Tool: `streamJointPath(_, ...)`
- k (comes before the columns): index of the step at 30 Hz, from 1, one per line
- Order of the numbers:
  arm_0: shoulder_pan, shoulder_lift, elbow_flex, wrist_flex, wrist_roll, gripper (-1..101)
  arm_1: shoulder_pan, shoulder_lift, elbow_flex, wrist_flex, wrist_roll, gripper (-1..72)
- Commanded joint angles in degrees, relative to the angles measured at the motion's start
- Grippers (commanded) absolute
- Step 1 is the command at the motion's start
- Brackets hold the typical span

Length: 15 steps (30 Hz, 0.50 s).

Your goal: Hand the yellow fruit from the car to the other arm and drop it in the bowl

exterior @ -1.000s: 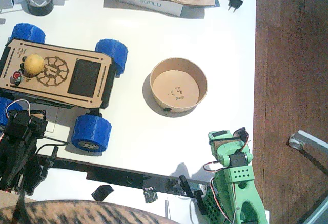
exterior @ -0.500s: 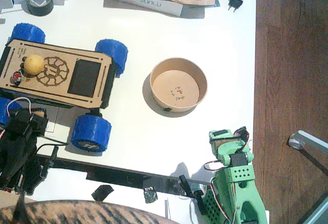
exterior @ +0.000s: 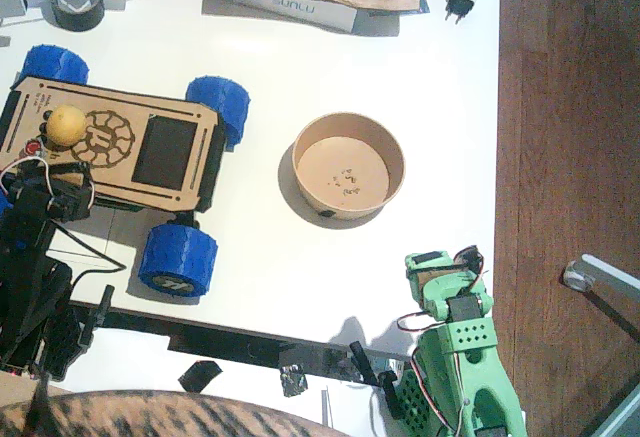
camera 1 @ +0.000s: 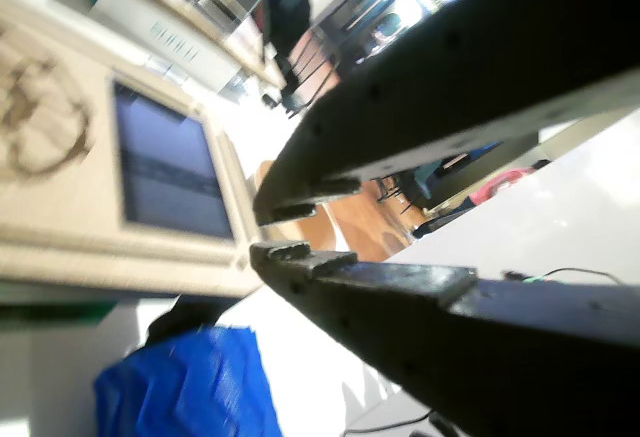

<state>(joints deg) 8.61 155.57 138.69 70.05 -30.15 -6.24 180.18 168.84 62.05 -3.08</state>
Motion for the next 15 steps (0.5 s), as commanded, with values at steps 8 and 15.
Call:
streamJointPath(8,-0.62,-7.29,-4.39,-8.17,0.26,0,-1.14,0.0,-3.69,-1.32,1.05,0.0)
streamJointPath(15,-2.55,-8.0,-4.39,-11.43,0.35,0,-1.14,0.7,-3.52,-0.97,1.05,0.0)
